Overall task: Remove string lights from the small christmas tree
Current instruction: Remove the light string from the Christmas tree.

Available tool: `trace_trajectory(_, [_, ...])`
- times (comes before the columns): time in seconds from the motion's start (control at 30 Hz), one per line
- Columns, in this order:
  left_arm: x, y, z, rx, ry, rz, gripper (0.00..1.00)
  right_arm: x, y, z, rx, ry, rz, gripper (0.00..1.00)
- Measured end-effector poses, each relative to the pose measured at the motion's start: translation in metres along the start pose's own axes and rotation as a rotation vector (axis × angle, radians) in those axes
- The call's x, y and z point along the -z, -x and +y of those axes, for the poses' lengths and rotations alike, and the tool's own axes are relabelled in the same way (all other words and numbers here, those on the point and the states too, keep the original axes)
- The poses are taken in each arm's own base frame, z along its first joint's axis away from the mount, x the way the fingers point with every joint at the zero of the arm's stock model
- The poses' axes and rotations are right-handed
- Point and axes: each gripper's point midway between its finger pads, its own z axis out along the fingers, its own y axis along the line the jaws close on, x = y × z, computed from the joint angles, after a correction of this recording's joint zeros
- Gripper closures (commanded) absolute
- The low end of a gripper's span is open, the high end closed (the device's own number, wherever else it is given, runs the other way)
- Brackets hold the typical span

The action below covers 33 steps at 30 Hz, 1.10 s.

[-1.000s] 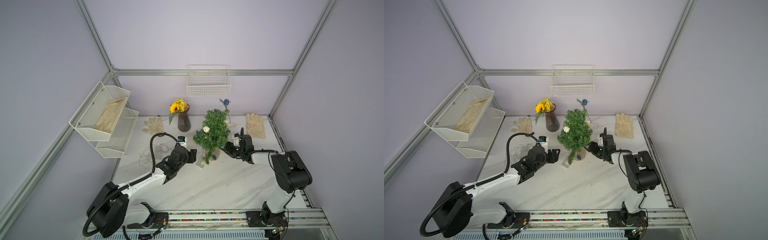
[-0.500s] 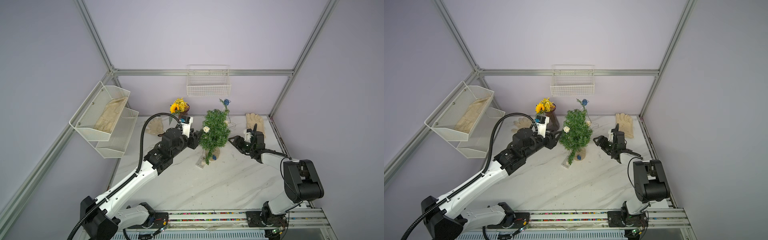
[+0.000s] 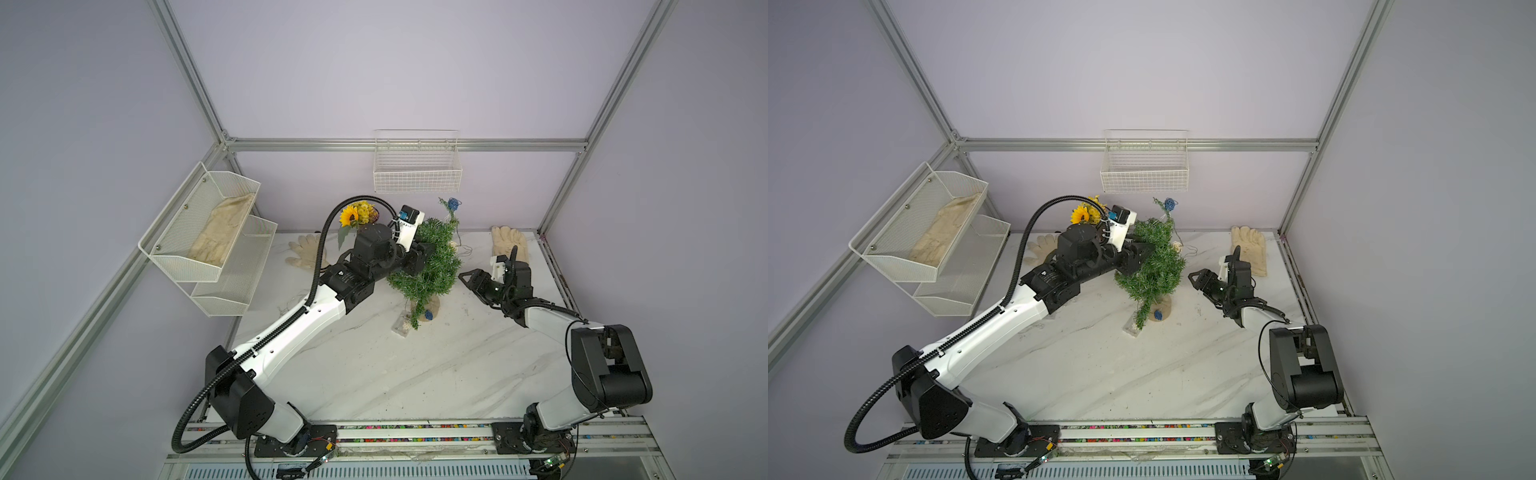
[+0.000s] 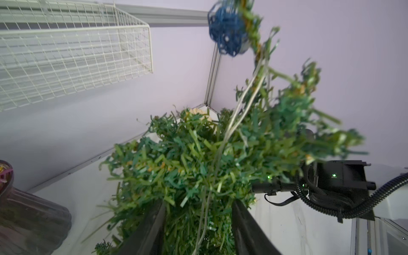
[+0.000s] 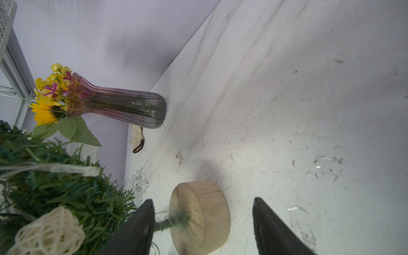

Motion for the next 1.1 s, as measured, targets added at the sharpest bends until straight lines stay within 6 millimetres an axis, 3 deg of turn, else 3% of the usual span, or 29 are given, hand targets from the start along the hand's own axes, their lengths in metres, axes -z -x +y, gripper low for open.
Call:
trace_trajectory(0.2, [-0.004, -0.009, 0.002, -0.017, 0.003, 0.029, 0.56, 0.000, 0.000, 0.000, 0.000, 0.000, 0.000, 0.30])
trace_trajectory(0.5, [-0.004, -0.009, 0.003, -0.040, 0.011, 0.028, 0.75, 0.000, 0.000, 0.000, -0.001, 0.001, 0.000, 0.33])
trace_trajectory(0.73, [-0.003, -0.013, 0.005, -0.045, 0.024, 0.047, 0.95, 0.000, 0.000, 0.000, -0.001, 0.002, 0.001, 0.33])
trace_trajectory(1.1, [0.012, -0.001, 0.005, -0.046, 0.040, 0.039, 0.99, 0.005, 0.012, 0.013, 0.009, 0.007, -0.020, 0.33])
